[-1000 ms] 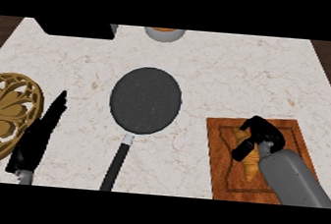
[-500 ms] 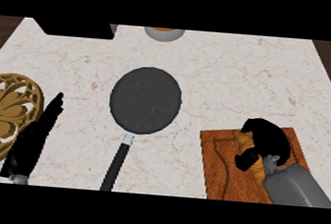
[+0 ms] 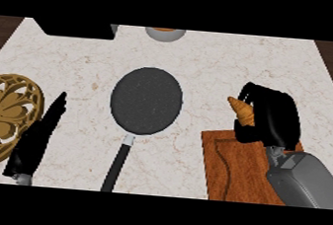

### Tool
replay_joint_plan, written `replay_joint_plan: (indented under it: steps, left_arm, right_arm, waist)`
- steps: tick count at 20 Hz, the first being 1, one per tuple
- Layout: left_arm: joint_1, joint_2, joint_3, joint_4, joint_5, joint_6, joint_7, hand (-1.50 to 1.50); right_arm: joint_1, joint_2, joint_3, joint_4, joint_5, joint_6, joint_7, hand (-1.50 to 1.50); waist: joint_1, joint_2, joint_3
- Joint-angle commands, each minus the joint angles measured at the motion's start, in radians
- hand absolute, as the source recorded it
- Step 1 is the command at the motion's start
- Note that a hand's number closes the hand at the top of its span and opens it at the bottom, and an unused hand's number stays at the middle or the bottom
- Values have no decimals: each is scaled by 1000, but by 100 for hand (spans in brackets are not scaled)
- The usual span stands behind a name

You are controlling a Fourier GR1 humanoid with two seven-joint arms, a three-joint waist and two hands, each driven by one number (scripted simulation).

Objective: Pick the croissant from the cutting board and place it in the pan

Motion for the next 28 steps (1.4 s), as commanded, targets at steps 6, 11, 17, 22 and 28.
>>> replay_joint_plan:
  steps: [6, 11, 17, 22, 28]
  left_arm:
    - [-36, -7, 33, 32, 0, -31, -4, 0]
    - [-24, 13, 57, 0, 15, -65, 9, 0]
    - [-53, -29, 14, 24, -17, -58, -9, 0]
    - [-75, -44, -10, 66, -43, -64, -37, 0]
    - [-69, -30, -16, -19, -40, -79, 14, 0]
  right_arm:
    - [-265, 200, -70, 137, -3, -4, -68, 150]
    - [-410, 354, -95, 311, -17, 9, -61, 150]
    - [-564, 422, -111, 698, -173, -211, -148, 150]
    - [-618, 423, -13, 914, -293, -297, -188, 150]
    - [-666, 424, 65, 1085, -339, -189, -274, 150]
  waist:
    - [16, 7, 0]
    - [19, 7, 0]
    - [52, 17, 0]
    - [91, 30, -1]
    - [127, 32, 1]
